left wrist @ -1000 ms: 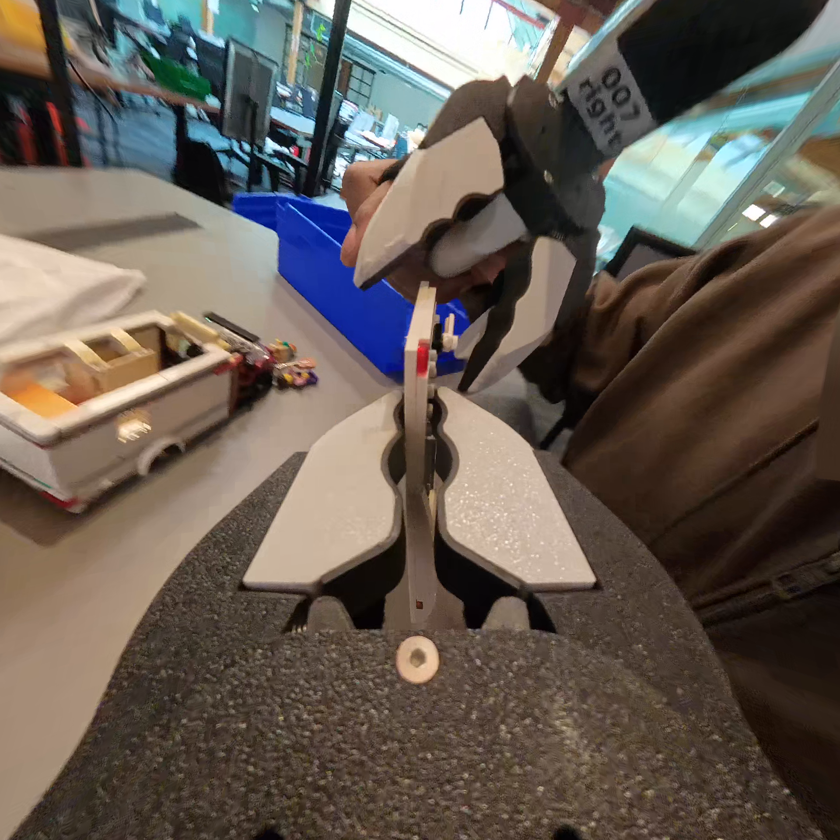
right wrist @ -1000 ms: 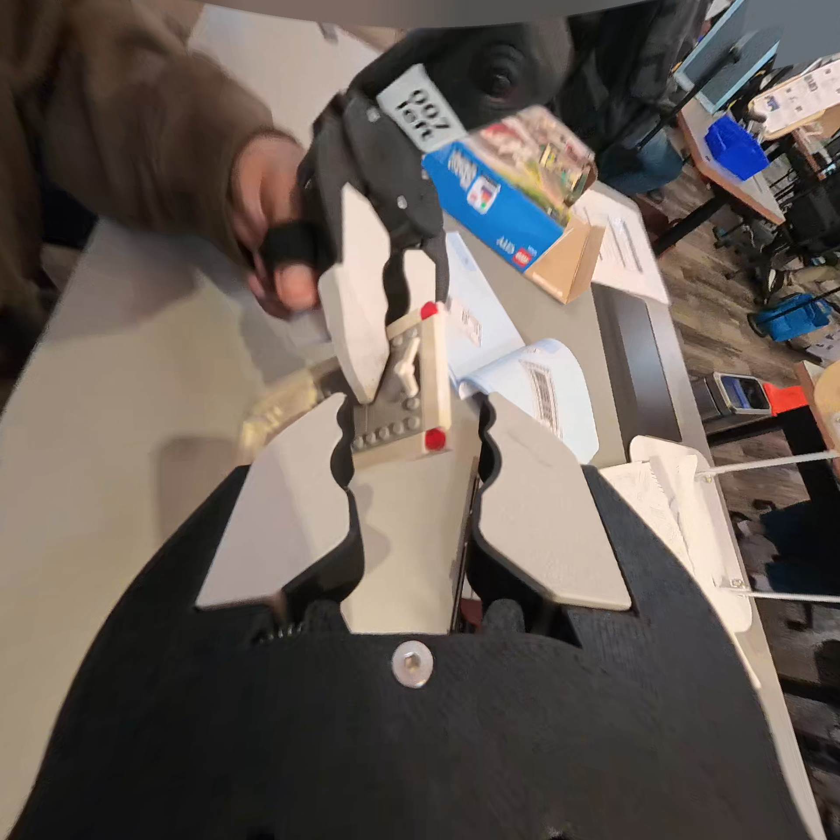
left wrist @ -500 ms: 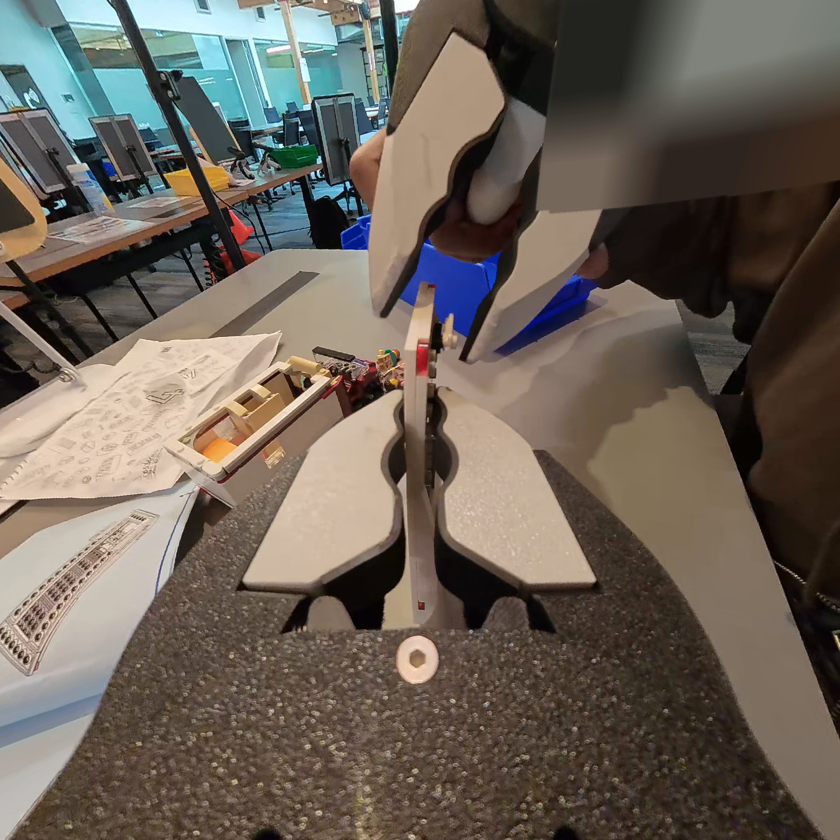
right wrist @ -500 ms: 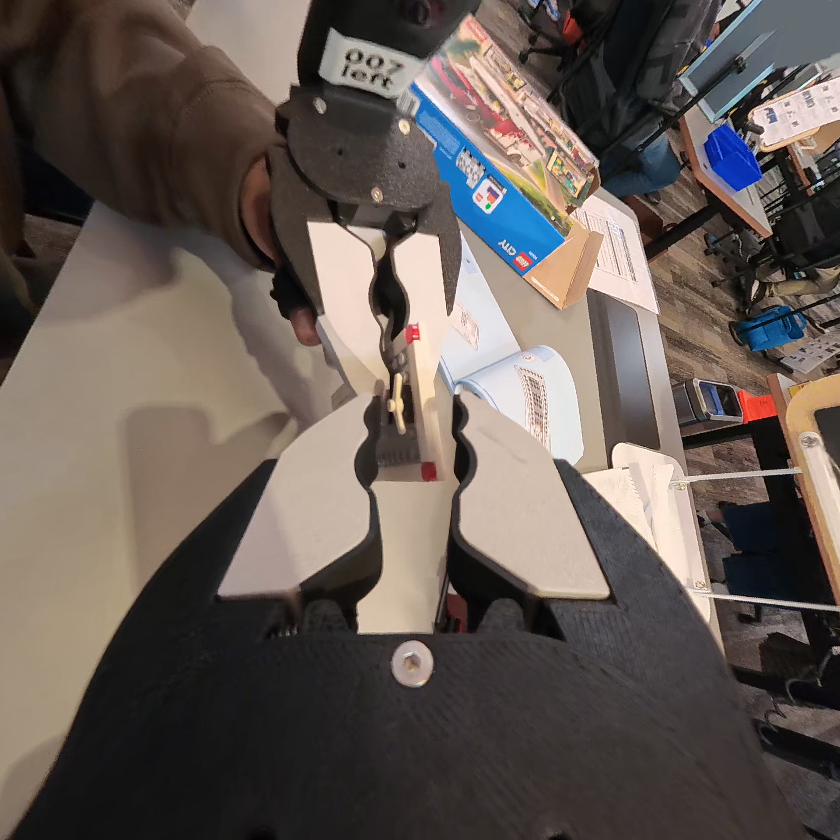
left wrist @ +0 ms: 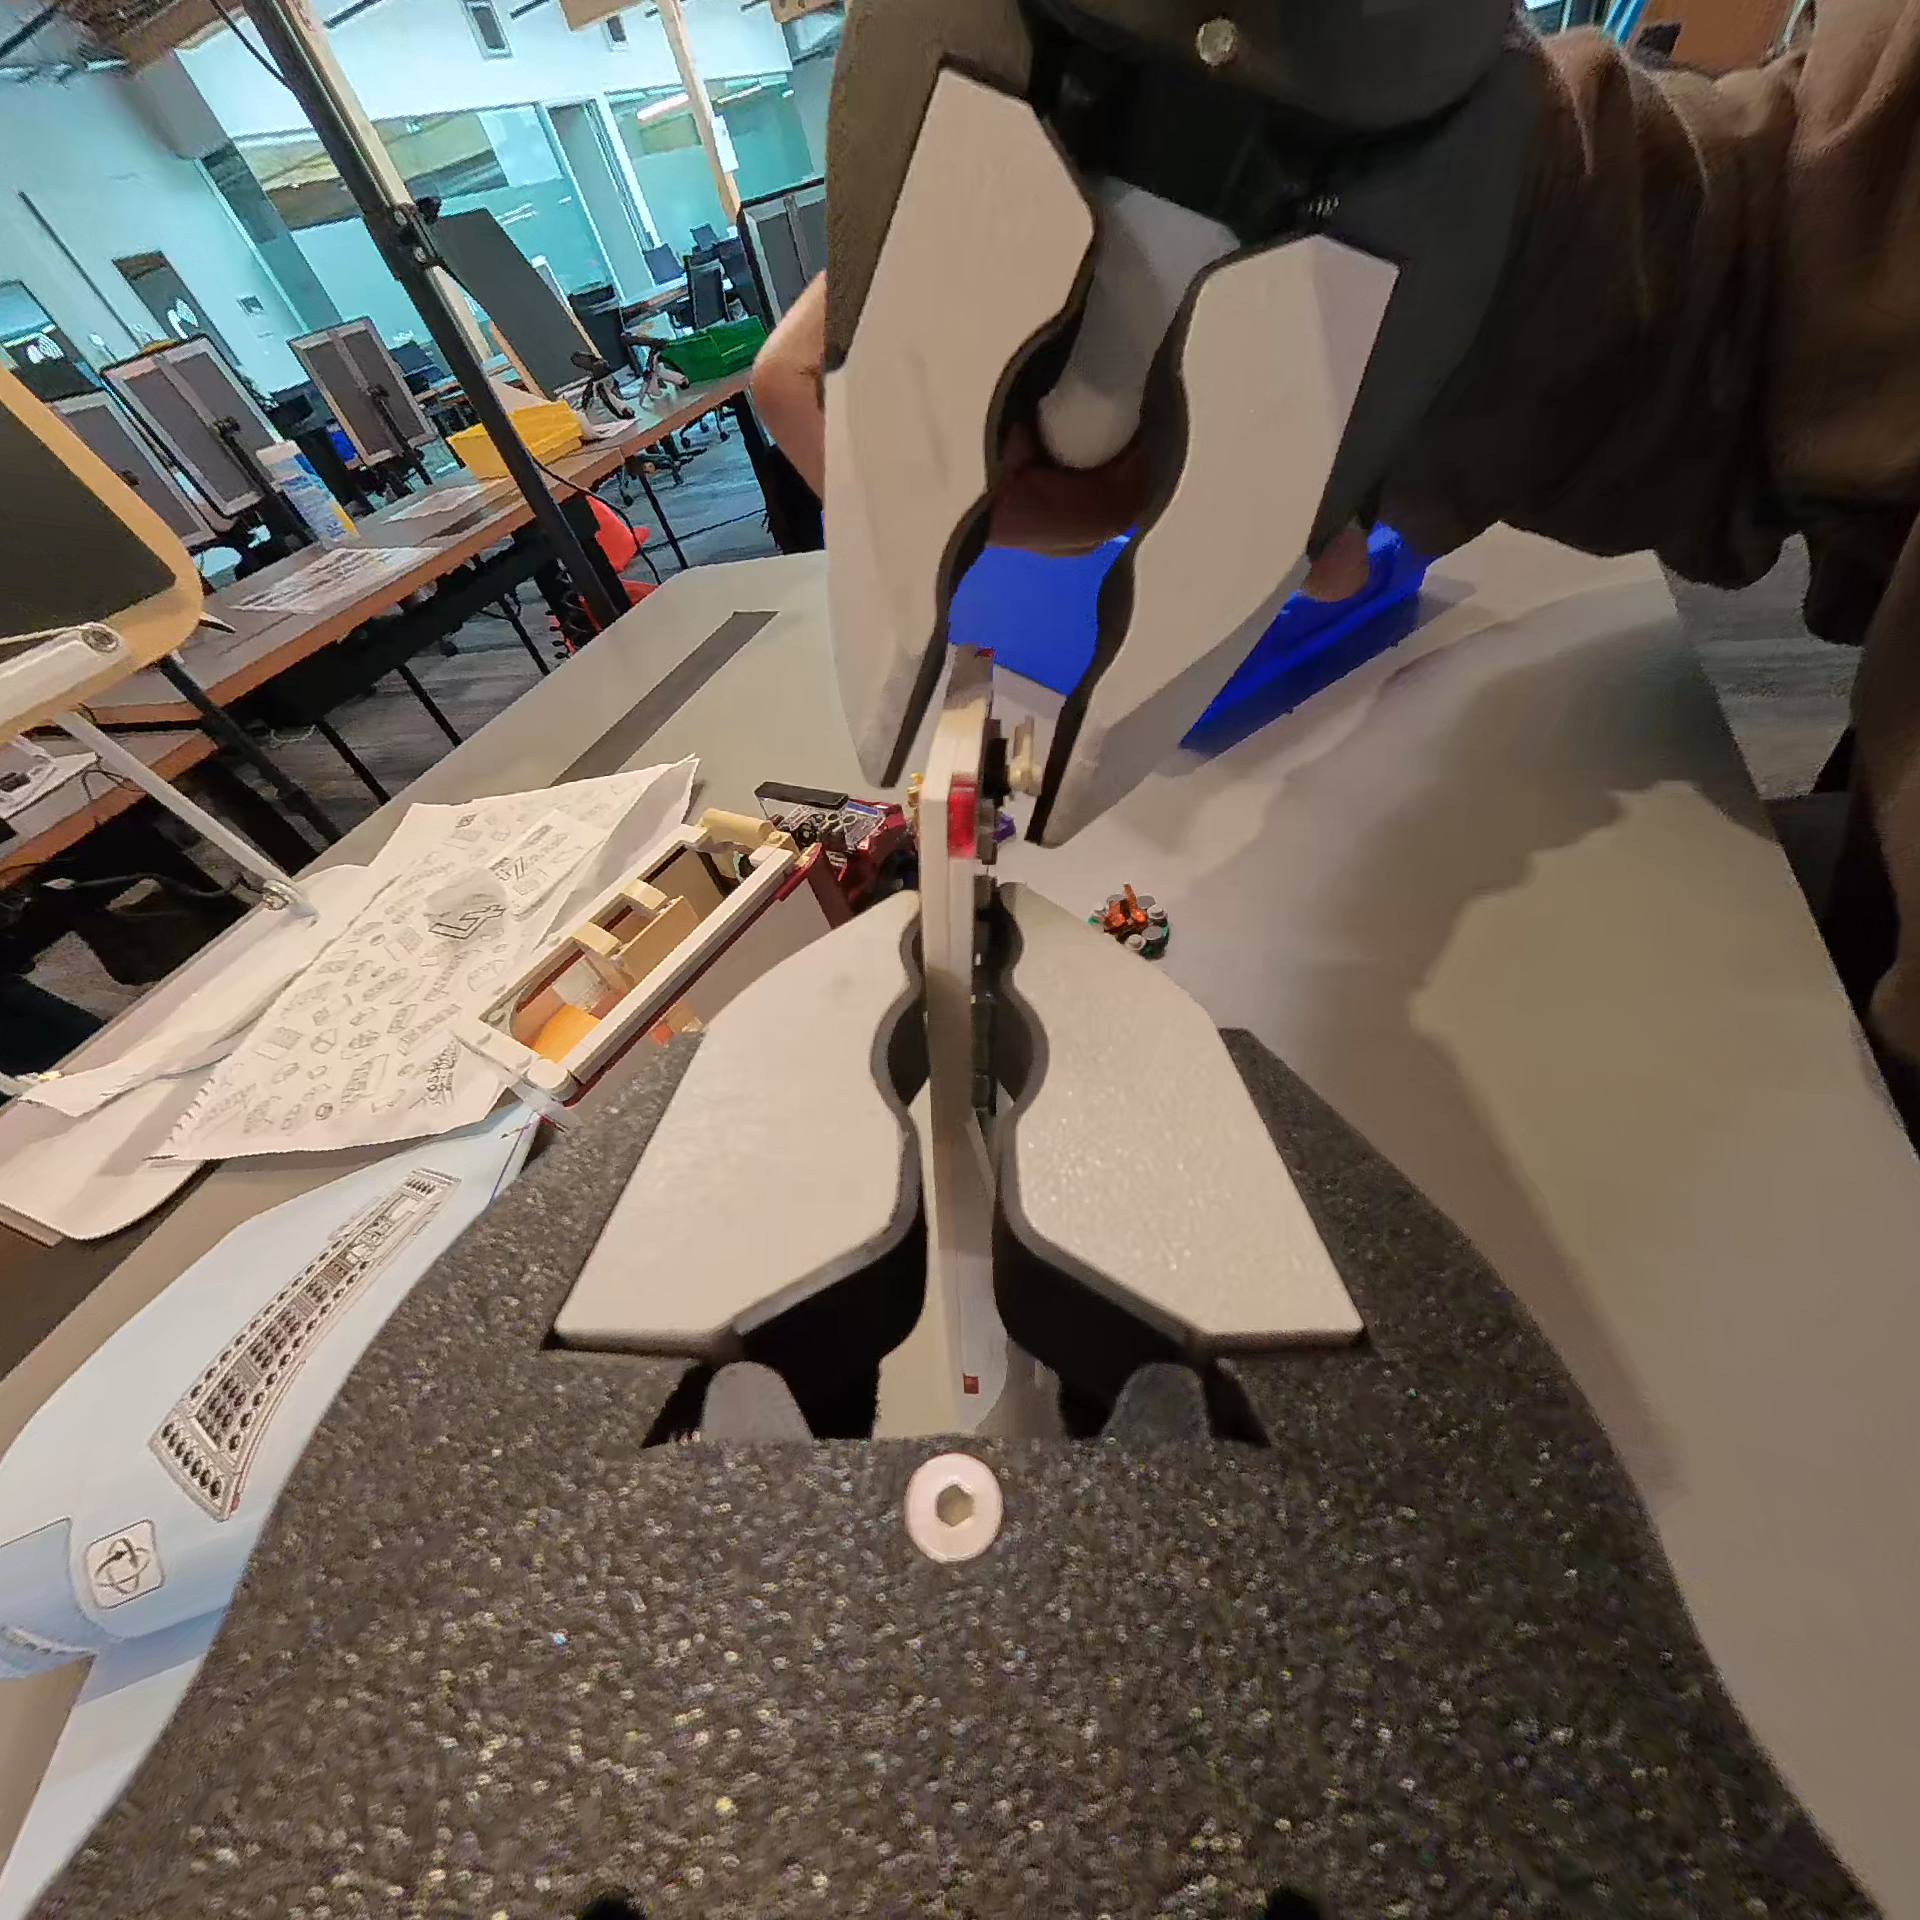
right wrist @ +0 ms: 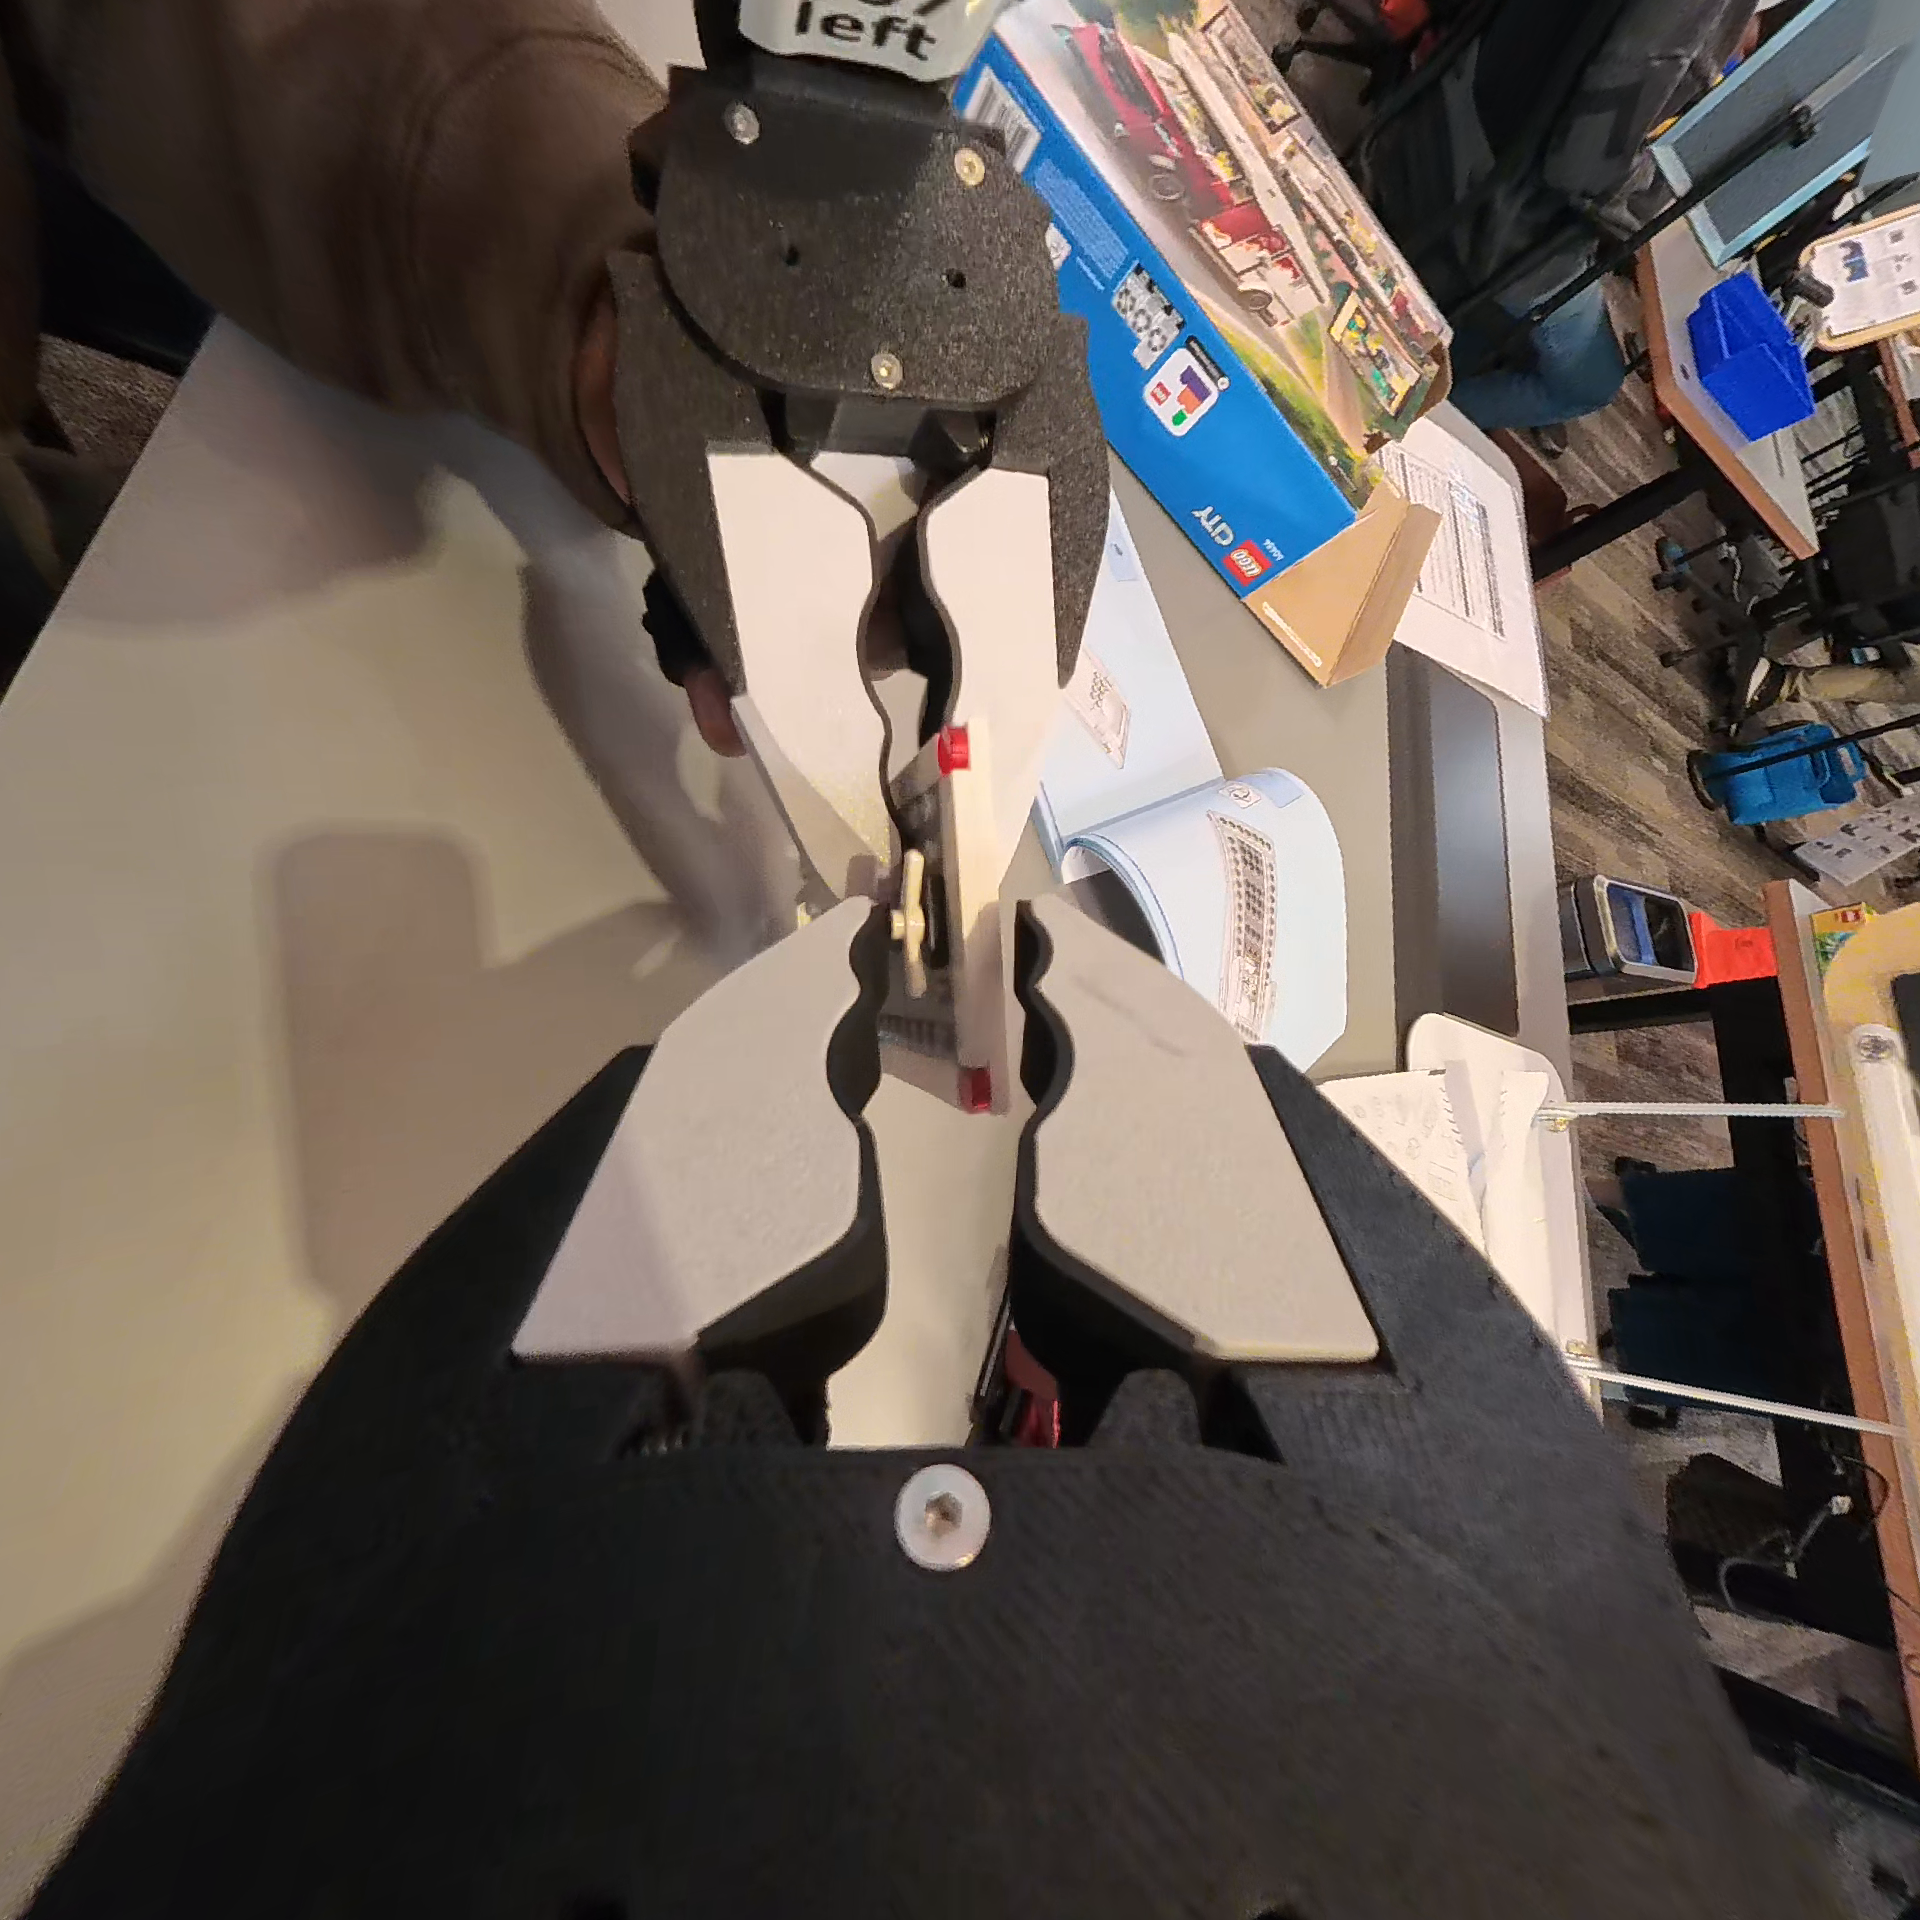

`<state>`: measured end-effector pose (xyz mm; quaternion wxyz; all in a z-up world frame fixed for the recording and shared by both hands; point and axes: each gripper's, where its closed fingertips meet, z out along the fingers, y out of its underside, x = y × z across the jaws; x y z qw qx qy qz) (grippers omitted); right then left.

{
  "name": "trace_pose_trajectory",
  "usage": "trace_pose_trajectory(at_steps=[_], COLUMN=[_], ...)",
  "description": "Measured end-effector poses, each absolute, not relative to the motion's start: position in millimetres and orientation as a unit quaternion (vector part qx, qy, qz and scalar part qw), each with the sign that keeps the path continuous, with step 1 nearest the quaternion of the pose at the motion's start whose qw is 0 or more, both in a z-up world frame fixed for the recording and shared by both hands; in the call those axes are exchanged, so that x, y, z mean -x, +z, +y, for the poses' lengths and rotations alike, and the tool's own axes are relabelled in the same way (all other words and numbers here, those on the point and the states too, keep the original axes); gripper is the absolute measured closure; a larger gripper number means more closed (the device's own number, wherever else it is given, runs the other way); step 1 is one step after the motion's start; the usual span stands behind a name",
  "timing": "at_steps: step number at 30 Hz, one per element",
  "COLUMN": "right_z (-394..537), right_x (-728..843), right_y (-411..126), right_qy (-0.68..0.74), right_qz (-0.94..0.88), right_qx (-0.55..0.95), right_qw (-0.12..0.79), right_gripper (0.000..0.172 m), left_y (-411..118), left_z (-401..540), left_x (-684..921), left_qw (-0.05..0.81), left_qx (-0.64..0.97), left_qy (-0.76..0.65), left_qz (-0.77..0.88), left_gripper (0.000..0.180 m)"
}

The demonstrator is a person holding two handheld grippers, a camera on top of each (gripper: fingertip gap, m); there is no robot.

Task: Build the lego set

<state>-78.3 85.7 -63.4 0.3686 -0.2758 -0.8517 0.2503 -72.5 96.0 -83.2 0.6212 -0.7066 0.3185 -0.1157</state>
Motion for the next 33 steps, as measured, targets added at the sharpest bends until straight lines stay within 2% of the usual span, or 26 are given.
trace_pose_trajectory(at_steps=[27,31,33], right_z=[84.7,90.6,96.2], right_x=[74.5,80.2,84.1], right_y=[-77.7,-74.7,-72.8], right_qy=[0.258,0.259,0.246], right_qz=[-0.871,-0.853,-0.843], right_qx=[0.283,0.297,0.3], right_qw=[0.31,0.342,0.373], right_gripper=[0.154,0.152,0.141], left_y=[-94.8,-93.3,-92.2], left_z=[94.2,98.9,101.3], left_x=[69.9,74.2,79.6], left_qw=[0.599,0.598,0.597], left_qx=[0.716,0.73,0.737], left_qy=[-0.091,-0.134,-0.171], left_qz=[0.347,0.302,0.267], left_gripper=[0.172,0.172,0.172])
